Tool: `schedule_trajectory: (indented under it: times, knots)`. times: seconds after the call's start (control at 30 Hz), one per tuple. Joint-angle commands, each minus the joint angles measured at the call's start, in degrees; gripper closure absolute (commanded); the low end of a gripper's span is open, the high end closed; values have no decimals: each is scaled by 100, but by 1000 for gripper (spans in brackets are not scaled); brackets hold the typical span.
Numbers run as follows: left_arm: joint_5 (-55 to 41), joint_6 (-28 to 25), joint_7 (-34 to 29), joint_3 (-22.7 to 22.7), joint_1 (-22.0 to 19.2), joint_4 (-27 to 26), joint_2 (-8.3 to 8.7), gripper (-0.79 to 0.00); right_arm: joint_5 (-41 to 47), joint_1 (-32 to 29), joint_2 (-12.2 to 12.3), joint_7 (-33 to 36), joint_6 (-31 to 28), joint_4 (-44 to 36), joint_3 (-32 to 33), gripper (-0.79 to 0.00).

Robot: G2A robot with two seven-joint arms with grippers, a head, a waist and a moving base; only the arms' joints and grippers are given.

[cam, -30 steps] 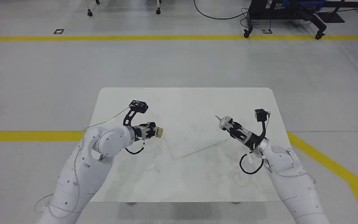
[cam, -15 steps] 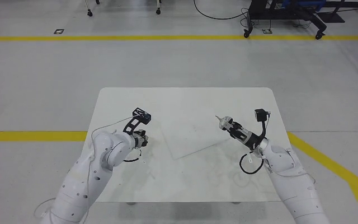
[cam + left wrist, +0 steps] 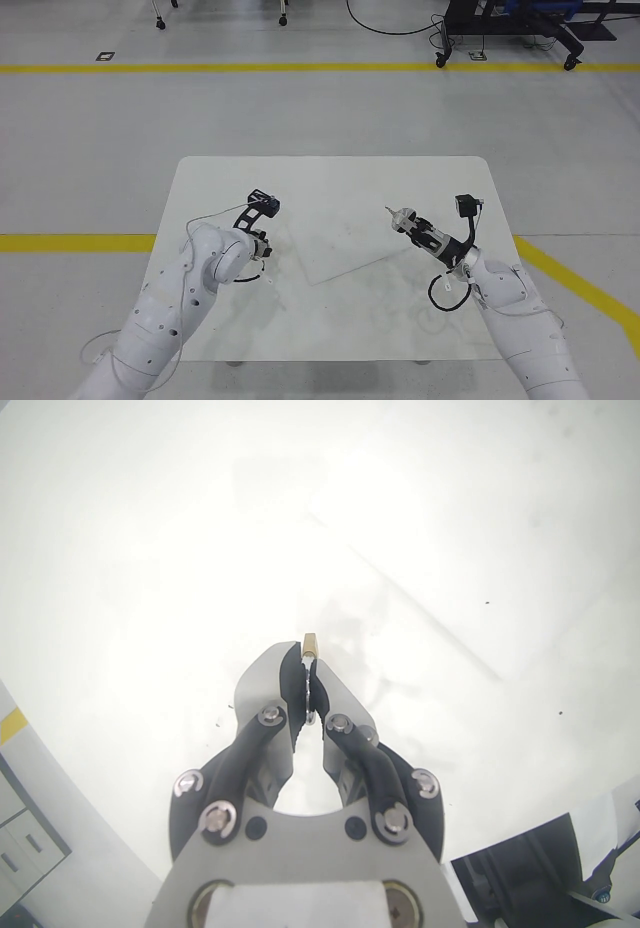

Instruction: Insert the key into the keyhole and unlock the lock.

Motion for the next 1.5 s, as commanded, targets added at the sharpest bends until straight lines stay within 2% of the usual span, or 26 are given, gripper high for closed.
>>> schedule_trajectory:
  times: [0.0, 0.07, 0.17, 0.37, 0.53, 0.67, 1.03, 1.47]
  knots:
    - [-40, -4, -10, 41, -30, 55, -22, 0, 0, 0, 0, 0, 0, 0, 0, 0]
    - [-21, 2, -22, 68, -60, 103, -38, -28, 0, 0, 0, 0, 0, 0, 0, 0]
    - [-6, -14, -38, 89, -82, 162, -55, 0, 0, 0, 0, 0, 0, 0, 0, 0]
    - [20, -79, -88, 87, -88, 222, -72, 0, 0, 0, 0, 0, 0, 0, 0, 0]
    - [35, -111, -135, 47, -63, 214, -75, -31, 0, 0, 0, 0, 0, 0, 0, 0]
    - [47, -146, -159, 15, -27, 198, -75, -89, 0, 0, 0, 0, 0, 0, 0, 0]
    - [138, -189, -192, 3, 26, 204, -93, -62, 0, 0, 0, 0, 0, 0, 0, 0]
    - [120, -304, -418, -206, 127, 63, -63, -105, 0, 0, 0, 0, 0, 0, 0, 0]
